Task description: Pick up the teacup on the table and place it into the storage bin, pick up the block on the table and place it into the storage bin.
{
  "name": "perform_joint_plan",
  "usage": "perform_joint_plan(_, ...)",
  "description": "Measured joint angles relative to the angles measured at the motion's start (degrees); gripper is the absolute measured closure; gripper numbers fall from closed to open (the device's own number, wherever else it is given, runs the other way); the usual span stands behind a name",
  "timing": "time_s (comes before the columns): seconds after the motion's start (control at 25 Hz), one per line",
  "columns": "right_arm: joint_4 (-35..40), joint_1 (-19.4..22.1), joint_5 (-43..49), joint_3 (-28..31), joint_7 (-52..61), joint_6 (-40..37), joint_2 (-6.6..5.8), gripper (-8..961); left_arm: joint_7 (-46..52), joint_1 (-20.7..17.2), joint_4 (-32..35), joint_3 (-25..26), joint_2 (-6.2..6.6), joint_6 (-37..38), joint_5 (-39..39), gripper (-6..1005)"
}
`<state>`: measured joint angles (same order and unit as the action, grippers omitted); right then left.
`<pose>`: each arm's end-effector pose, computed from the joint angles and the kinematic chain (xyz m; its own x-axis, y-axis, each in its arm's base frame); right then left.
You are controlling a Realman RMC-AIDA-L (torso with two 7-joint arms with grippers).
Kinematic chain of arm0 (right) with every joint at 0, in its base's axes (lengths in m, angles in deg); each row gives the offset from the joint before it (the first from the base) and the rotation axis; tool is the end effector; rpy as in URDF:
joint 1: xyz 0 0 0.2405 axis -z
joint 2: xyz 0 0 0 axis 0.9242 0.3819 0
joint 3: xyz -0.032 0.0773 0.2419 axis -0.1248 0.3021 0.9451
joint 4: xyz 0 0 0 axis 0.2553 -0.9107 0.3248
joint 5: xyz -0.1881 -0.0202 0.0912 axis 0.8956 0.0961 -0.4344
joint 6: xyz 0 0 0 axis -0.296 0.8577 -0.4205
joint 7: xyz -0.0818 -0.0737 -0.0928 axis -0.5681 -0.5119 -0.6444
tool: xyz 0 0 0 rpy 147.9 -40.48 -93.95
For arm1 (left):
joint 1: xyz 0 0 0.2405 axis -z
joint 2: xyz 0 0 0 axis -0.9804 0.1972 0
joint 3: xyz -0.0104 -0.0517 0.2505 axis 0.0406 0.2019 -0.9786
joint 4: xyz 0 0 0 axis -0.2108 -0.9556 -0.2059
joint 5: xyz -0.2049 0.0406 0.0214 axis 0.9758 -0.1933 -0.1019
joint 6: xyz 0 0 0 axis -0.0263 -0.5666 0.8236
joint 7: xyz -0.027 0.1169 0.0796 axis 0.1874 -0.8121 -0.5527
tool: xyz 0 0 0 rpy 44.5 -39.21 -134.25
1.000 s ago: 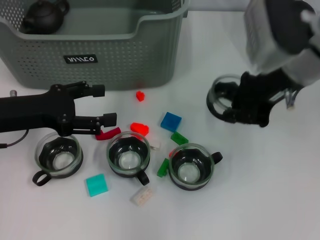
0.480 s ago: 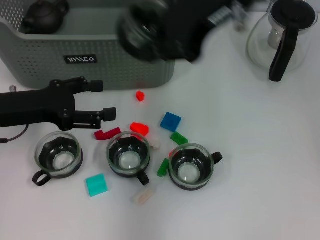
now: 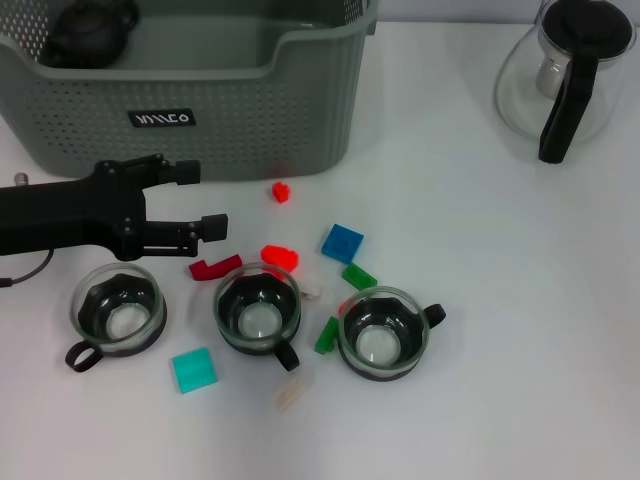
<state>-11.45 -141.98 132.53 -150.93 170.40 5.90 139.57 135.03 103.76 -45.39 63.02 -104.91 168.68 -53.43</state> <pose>-0.0646 0.4321 -0.0441 0.9649 0.2435 -0.0980 0.2077 -0.9367 -0.2817 -0.2999 0.2873 0.0392 0.7390 0.3704 0.5628 0.5123 -0.8515 -0.1122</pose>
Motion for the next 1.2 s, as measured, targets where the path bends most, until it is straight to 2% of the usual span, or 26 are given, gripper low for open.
perform_joint_plan(0.24,-12.1,-1.6,-3.7,0.2,-8.1,16.9,-0.15,897,0.0,0.0,0.0,0.0,-0.09,-0.1,0.1,75)
perform_joint_plan(0.48,-21.6,-2.5,-9.4,-0.2,-17.1,26.6,0.28,897,0.0,0.0,-0.1,0.0,-0.22,-0.1,0.1,75)
perform_joint_plan(0.76,-30.6,-2.4,-18.6,-0.2,-28.0,31.5,0.44,897,0.0,0.0,-0.4,0.0,-0.31,-0.1,0.1,76)
perform_joint_plan(1.2,-33.3,-1.1,-20.1,-0.2,-29.4,32.3,0.65,896,-0.1,0.1,-0.5,0.0,-0.33,-0.5,0.1,76)
